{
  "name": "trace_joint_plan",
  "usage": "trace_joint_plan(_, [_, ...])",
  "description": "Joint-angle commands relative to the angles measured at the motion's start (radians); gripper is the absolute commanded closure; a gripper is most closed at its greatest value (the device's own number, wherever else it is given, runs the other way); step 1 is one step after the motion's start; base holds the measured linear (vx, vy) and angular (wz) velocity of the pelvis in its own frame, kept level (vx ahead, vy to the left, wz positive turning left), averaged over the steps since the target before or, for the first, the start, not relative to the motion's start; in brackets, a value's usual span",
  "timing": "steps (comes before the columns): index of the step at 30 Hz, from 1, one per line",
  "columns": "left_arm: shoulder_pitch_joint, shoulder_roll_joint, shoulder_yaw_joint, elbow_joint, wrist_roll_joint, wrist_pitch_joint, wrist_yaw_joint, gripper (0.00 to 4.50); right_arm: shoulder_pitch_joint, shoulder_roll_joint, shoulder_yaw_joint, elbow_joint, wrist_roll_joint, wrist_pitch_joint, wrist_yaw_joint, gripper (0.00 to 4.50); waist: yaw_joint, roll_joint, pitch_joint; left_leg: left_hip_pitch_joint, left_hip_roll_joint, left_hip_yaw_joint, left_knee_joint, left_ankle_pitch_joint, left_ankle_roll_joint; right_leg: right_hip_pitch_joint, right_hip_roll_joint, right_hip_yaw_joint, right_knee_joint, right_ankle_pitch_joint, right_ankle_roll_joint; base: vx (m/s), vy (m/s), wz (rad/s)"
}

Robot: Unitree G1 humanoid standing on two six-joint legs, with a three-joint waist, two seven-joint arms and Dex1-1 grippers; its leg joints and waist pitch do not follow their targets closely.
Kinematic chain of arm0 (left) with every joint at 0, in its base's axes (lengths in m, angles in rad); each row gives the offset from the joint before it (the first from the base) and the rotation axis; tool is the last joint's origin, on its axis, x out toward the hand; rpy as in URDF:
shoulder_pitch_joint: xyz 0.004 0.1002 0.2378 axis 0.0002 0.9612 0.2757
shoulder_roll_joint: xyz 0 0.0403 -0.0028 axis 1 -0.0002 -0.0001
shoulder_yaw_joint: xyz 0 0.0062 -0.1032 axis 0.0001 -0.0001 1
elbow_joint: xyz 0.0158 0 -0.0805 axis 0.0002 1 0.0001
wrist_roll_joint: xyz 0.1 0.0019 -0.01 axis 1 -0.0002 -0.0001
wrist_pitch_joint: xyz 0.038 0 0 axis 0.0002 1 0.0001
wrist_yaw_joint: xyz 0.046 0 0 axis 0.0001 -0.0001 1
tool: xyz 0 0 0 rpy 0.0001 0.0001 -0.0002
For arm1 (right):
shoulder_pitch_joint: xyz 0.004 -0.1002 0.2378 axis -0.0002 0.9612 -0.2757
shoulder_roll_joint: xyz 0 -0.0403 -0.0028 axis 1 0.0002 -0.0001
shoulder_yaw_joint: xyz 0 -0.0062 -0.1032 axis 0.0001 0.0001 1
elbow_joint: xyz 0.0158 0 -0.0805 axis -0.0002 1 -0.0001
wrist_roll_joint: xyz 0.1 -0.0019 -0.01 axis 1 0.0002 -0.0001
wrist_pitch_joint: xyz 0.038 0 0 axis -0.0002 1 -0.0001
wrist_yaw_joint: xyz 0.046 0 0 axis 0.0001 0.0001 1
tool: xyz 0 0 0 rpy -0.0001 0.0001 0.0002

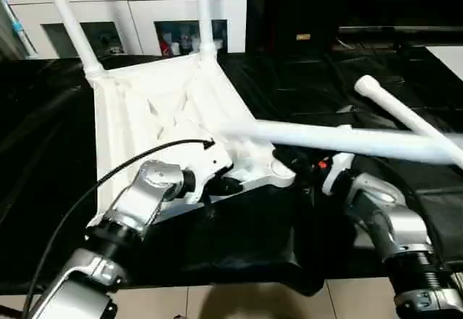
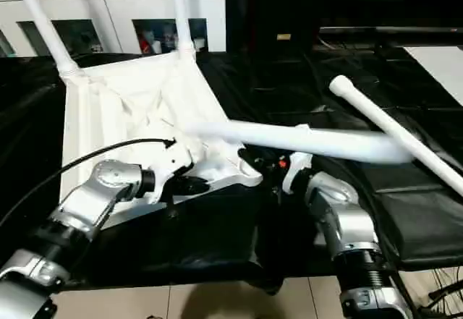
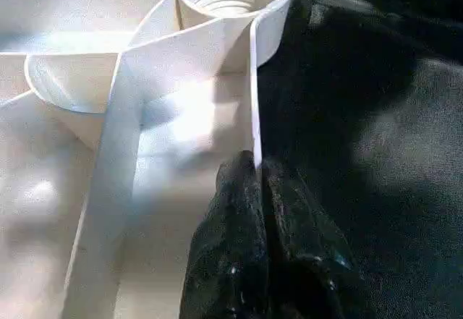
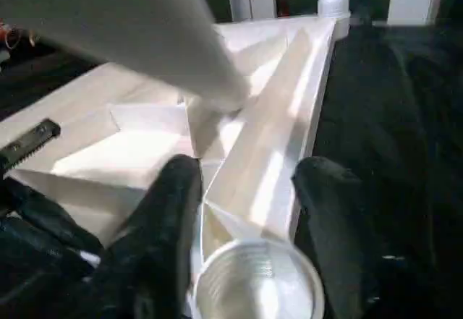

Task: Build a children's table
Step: Pick table leg

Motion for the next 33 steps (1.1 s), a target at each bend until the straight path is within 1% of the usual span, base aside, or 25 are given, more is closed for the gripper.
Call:
trace_joint_plan(1, [0.030, 0.013, -0.037, -0.005, 0.023, 0.016, -0.023, 4.50, 0.027, 0.002, -0.004, -0.027, 0.002, 0.004, 0.003, 2.52, 0.004, -0.006, -0.063, 0.008, 0.052, -0.015, -0.070, -0.152, 0.068, 0.055, -0.057, 0.042, -0.049, -0.136, -0.257, 0.000, 0.000, 0.00])
trace_joint_plan(2, [0.034, 0.015, -0.037, -0.009, 0.023, 0.016, -0.021, 4.50, 0.034, 0.003, -0.003, -0.031, 0.001, 0.004, 0.000, 2.77, 0.005, -0.006, -0.063, 0.007, 0.052, -0.015, -0.070, -0.154, 0.067, 0.056, -0.058, 0.042, -0.050, -0.146, -0.254, 0.000, 0.000, 0.00])
trace_joint_plan(4, [0.042, 0.018, -0.038, -0.016, 0.023, 0.017, -0.016, 4.50, 0.045, 0.006, -0.002, -0.037, 0.000, 0.000, -0.008, 2.87, 0.005, -0.005, -0.063, 0.007, 0.052, -0.015, -0.071, -0.159, 0.064, 0.055, -0.058, 0.042, -0.052, -0.156, -0.252, 0.000, 0.000, 0.00])
trace_joint_plan(5, [0.048, 0.021, -0.038, -0.020, 0.024, 0.011, -0.014, 4.50, 0.053, 0.008, -0.002, -0.041, -0.002, 0.000, -0.016, 2.97, 0.004, -0.005, -0.062, 0.007, 0.051, -0.015, -0.072, -0.163, 0.061, 0.055, -0.056, 0.042, -0.053, -0.165, -0.248, 0.000, 0.000, 0.00])
trace_joint_plan(7, [0.053, 0.022, -0.037, -0.023, 0.026, 0.004, -0.010, 4.50, 0.061, 0.009, -0.002, -0.045, -0.006, -0.001, -0.025, 3.24, 0.004, -0.002, -0.062, 0.008, 0.051, -0.016, -0.073, -0.175, 0.055, 0.054, -0.056, 0.042, -0.054, -0.179, -0.242, 0.000, 0.000, 0.00])
trace_joint_plan(8, [0.057, 0.027, -0.038, -0.022, 0.027, -0.028, -0.014, 4.50, 0.064, 0.010, -0.006, -0.043, -0.018, -0.006, -0.047, 3.24, 0.004, -0.001, -0.062, 0.008, 0.051, -0.017, -0.072, -0.178, 0.051, 0.054, -0.056, 0.042, -0.055, -0.182, -0.240, 0.000, 0.000, 0.00])
trace_joint_plan(9, [0.058, 0.031, -0.038, -0.022, 0.031, -0.038, -0.013, 4.50, 0.063, 0.010, -0.009, -0.040, -0.029, -0.013, -0.064, 3.24, 0.003, 0.000, -0.062, 0.007, 0.050, -0.017, -0.073, -0.176, 0.047, 0.054, -0.055, 0.042, -0.054, -0.180, -0.237, 0.000, 0.000, 0.00])
trace_joint_plan(10, [0.059, 0.036, -0.042, -0.020, 0.035, -0.061, -0.016, 4.50, 0.061, 0.010, -0.012, -0.036, -0.037, -0.019, -0.079, 3.24, 0.002, -0.001, -0.063, 0.008, 0.049, -0.016, -0.072, -0.172, 0.045, 0.055, -0.055, 0.042, -0.053, -0.171, -0.236, 0.000, 0.000, 0.00])
trace_joint_plan(12, [0.064, 0.048, -0.045, -0.024, 0.045, -0.084, -0.014, 4.50, 0.056, 0.012, -0.025, -0.033, -0.049, -0.025, -0.112, 3.24, 0.002, 0.002, -0.065, 0.008, 0.049, -0.017, -0.071, -0.162, 0.045, 0.055, -0.055, 0.042, -0.051, -0.149, -0.237, 0.000, 0.000, 0.00])
trace_joint_plan(14, [0.068, 0.055, -0.047, -0.027, 0.053, -0.122, -0.008, 4.50, 0.055, 0.013, -0.036, -0.039, -0.042, -0.019, -0.119, 3.24, 0.002, 0.003, -0.065, 0.009, 0.049, -0.016, -0.070, -0.166, 0.047, 0.055, -0.054, 0.042, -0.050, -0.139, -0.241, 0.000, 0.000, 0.00])
trace_joint_plan(16, [0.077, 0.059, -0.047, -0.040, 0.047, -0.159, -0.019, 4.50, 0.054, 0.013, -0.046, -0.049, -0.030, -0.004, -0.122, 3.24, 0.002, 0.003, -0.065, 0.008, 0.049, -0.017, -0.071, -0.171, 0.050, 0.056, -0.054, 0.041, -0.050, -0.137, -0.241, 0.000, 0.000, 0.00])
trace_joint_plan(17, [0.090, 0.059, -0.041, -0.066, 0.041, -0.180, -0.014, 4.50, 0.051, 0.012, -0.050, -0.063, -0.024, 0.021, -0.131, 3.24, 0.002, 0.006, -0.065, 0.009, 0.050, -0.017, -0.071, -0.172, 0.047, 0.056, -0.055, 0.042, -0.049, -0.134, -0.243, 0.000, 0.000, 0.00])
trace_joint_plan(18, [0.095, 0.055, -0.035, -0.077, 0.041, -0.187, 0.003, 4.50, 0.048, 0.010, -0.050, -0.074, -0.013, 0.039, -0.124, 3.24, 0.002, 0.005, -0.066, 0.009, 0.050, -0.016, -0.071, -0.171, 0.049, 0.057, -0.053, 0.041, -0.048, -0.128, -0.245, 0.000, 0.000, 0.00])
trace_joint_plan(19, [0.097, 0.048, -0.025, -0.091, 0.024, -0.160, 0.000, 4.50, 0.045, 0.009, -0.048, -0.088, -0.003, 0.056, -0.119, 3.24, 0.002, 0.004, -0.065, 0.009, 0.050, -0.016, -0.070, -0.168, 0.051, 0.057, -0.053, 0.042, -0.047, -0.123, -0.247, 0.000, 0.000, 0.00])
trace_joint_plan(20, [0.098, 0.047, -0.023, -0.094, 0.020, -0.154, -0.001, 4.23, 0.044, 0.009, -0.047, -0.091, -0.002, 0.059, -0.117, 3.09, 0.002, 0.006, -0.065, 0.010, 0.050, -0.015, -0.070, -0.169, 0.051, 0.056, -0.053, 0.042, -0.047, -0.125, -0.249, 0.000, 0.000, 0.00])
trace_joint_plan(21, [0.101, 0.043, -0.012, -0.115, -0.001, -0.120, -0.011, 3.96, 0.036, 0.009, -0.042, -0.110, 0.006, 0.080, -0.118, 2.89, 0.004, 0.003, -0.066, 0.011, 0.051, -0.014, -0.069, -0.160, 0.052, 0.057, -0.053, 0.043, -0.045, -0.120, -0.251, 0.000, 0.000, 0.00])
trace_joint_plan(23, [0.105, 0.046, -0.004, -0.140, -0.013, -0.090, -0.015, 3.96, 0.019, 0.013, -0.035, -0.131, 0.015, 0.113, -0.125, 2.89, 0.006, 0.005, -0.066, 0.009, 0.050, -0.016, -0.068, -0.140, 0.057, 0.057, -0.054, 0.042, -0.042, -0.111, -0.254, 0.000, 0.000, 0.00])
trace_joint_plan(25, [0.107, 0.055, 0.003, -0.161, -0.024, -0.070, -0.020, 3.62, -0.012, 0.020, -0.022, -0.149, 0.021, 0.185, -0.148, 2.56, 0.006, 0.005, -0.066, 0.010, 0.049, -0.015, -0.067, -0.128, 0.061, 0.056, -0.052, 0.042, -0.040, -0.105, -0.257, 0.000, 0.000, 0.00])
trace_joint_plan(26, [0.108, 0.058, 0.005, -0.170, -0.028, -0.065, -0.022, 3.52, -0.027, 0.022, -0.015, -0.152, 0.021, 0.222, -0.157, 2.47, 0.005, 0.001, -0.066, 0.010, 0.049, -0.015, -0.067, -0.127, 0.062, 0.056, -0.051, 0.042, -0.041, -0.113, -0.254, 0.000, 0.000, 0.00])
trace_joint_plan(27, [0.110, 0.062, 0.011, -0.186, -0.041, -0.055, -0.029, 3.52, -0.053, 0.031, -0.005, -0.151, 0.022, 0.271, -0.171, 2.47, 0.005, 0.004, -0.065, 0.010, 0.048, -0.015, -0.068, -0.124, 0.058, 0.057, -0.051, 0.041, -0.040, -0.121, -0.255, 0.000, 0.000, 0.00])
trace_joint_plan(28, [0.111, 0.062, 0.015, -0.195, -0.049, -0.048, -0.032, 3.50, -0.068, 0.036, -0.002, -0.149, 0.023, 0.290, -0.176, 2.43, 0.005, 0.004, -0.065, 0.011, 0.048, -0.015, -0.067, -0.124, 0.055, 0.055, -0.052, 0.042, -0.040, -0.123, -0.256, 0.000, 0.000, 0.00])
trace_joint_plan(29, [0.113, 0.064, 0.015, -0.205, -0.055, -0.041, -0.038, 3.30, -0.084, 0.041, 0.003, -0.145, 0.021, 0.312, -0.184, 2.25, 0.004, 0.005, -0.065, 0.011, 0.048, -0.015, -0.067, -0.124, 0.050, 0.054, -0.051, 0.042, -0.040, -0.127, -0.255, 0.000, 0.000, 0.00])
trace_joint_plan(30, [0.115, 0.068, 0.015, -0.217, -0.057, -0.036, -0.042, 3.30, -0.105, 0.048, 0.009, -0.138, 0.015, 0.336, -0.194, 2.25, 0.005, 0.006, -0.065, 0.012, 0.047, -0.014, -0.067, -0.128, 0.042, 0.053, -0.052, 0.042, -0.040, -0.131, -0.254, 0.000, 0.000, 0.00])
trace_joint_plan(32, [0.117, 0.073, 0.011, -0.242, -0.059, -0.019, -0.054, 3.08, -0.158, 0.069, 0.013, -0.114, 0.025, 0.390, -0.209, 2.03, 0.003, 0.004, -0.066, 0.012, 0.047, -0.014, -0.067, -0.127, 0.035, 0.053, -0.050, 0.043, -0.039, -0.129, -0.250, 0.000, 0.000, 0.00])
trace_joint_plan(33, [0.117, 0.073, 0.011, -0.242, -0.059, -0.019, -0.054, 3.08, -0.158, 0.069, 0.013, -0.114, 0.025, 0.390, -0.209, 2.03, 0.003, 0.004, -0.066, 0.012, 0.046, -0.014, -0.067, -0.129, 0.030, 0.053, -0.051, 0.044, -0.038, -0.129, -0.250, 0.000, 0.000, 0.00])
